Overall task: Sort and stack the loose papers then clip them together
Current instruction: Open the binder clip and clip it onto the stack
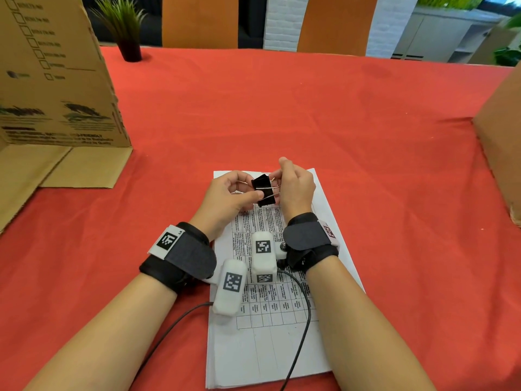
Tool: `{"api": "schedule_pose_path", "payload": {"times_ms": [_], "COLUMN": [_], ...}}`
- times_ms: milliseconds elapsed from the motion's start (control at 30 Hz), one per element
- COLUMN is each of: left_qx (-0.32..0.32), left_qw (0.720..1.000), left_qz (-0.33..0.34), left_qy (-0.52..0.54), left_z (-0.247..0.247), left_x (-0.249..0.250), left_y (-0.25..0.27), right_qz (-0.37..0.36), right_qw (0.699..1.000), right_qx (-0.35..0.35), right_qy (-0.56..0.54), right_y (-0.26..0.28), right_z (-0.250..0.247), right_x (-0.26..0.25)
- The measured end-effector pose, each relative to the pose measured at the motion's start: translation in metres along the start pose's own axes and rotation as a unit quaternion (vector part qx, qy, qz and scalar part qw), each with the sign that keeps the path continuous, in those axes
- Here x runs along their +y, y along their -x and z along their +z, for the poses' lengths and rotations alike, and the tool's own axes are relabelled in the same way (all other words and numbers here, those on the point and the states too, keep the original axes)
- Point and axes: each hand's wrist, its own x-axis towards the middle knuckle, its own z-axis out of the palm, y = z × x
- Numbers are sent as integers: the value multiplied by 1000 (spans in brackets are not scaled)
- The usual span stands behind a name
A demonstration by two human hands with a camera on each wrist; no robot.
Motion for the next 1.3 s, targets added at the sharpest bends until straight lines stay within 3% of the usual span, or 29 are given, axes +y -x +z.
{"api": "schedule_pose_path", "payload": {"times_ms": [233,367,500,533,633,667,800,900,967,1100,1300], "left_qx": [6,-22,-42,-19,163,192,86,103,102,-38,-62], "left_qw": [1000,1000,998,998,979,972,978,978,978,968,941], "left_qz": [14,12,14,14,-2,-29,-164,-165,-184,-226,-289], "left_qy": [-14,-12,-45,-65,-120,-130,-98,-75,0,99,166], "left_z": [0,1,1,-1,-18,-24,-22,-13,-16,-22,-27], "left_x": [0,1,7,9,18,19,19,15,15,21,6], "left_y": [0,2,4,3,-2,-4,-2,1,-3,-12,-26], "right_qz": [-30,-35,1,20,77,88,120,127,136,134,103], "right_qw": [999,998,999,999,994,991,983,983,982,985,993], "right_qx": [9,19,28,34,46,46,57,50,50,45,15], "right_qy": [31,45,23,6,-64,-86,-124,-126,-125,-103,-58], "right_y": [-2,-3,-5,-7,-12,-14,-18,-22,-24,-24,-25], "right_z": [2,-1,-5,-7,-10,-10,-7,-8,-9,-8,-7], "right_x": [4,2,1,1,6,8,14,17,18,17,17]}}
